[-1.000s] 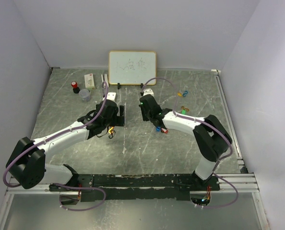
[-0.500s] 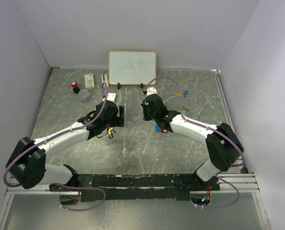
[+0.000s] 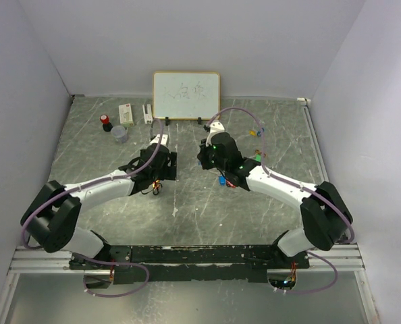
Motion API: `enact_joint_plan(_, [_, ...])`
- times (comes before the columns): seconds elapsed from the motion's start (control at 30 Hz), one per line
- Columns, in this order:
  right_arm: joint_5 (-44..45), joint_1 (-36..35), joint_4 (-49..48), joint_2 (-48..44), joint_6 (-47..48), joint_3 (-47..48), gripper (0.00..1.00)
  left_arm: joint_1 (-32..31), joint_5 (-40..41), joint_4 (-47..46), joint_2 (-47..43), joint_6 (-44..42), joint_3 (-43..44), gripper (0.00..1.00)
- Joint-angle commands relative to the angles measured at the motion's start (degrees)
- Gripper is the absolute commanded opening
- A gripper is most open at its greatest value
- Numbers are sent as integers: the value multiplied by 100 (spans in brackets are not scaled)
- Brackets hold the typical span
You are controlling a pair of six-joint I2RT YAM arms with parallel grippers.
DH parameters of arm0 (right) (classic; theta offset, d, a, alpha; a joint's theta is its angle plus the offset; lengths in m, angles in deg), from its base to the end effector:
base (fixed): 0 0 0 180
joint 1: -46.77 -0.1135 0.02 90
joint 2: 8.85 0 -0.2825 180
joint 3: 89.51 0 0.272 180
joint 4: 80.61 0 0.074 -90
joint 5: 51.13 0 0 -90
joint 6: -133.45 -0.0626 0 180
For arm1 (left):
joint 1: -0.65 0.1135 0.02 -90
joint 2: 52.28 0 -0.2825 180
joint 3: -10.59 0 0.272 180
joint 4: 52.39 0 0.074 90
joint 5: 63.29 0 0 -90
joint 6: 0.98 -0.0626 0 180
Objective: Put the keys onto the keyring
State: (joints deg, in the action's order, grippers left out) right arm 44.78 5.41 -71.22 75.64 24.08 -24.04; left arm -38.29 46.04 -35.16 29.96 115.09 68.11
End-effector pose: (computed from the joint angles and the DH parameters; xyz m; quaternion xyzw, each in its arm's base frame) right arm 0.2819 0.2396 0.2412 -0.1377 0.8471 0.2203 0.4635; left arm 0.2681 -0.1900 0.1907 0.0330 0.9024 -0.0864 0.4209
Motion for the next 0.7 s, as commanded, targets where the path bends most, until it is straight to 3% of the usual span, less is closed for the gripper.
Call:
enact_joint_plan(0.0, [-88, -6, -194, -249, -53, -94, 0, 28, 144, -534, 241, -361, -52, 89])
enact_joint_plan(0.37, [84, -3, -87, -687, -58, -296, 0, 19, 186, -991, 1095, -1213, 212, 84])
enact_joint_plan(0.67, [209, 20, 20, -861, 8, -321, 0, 11, 165, -1214, 1400, -1344, 332, 81])
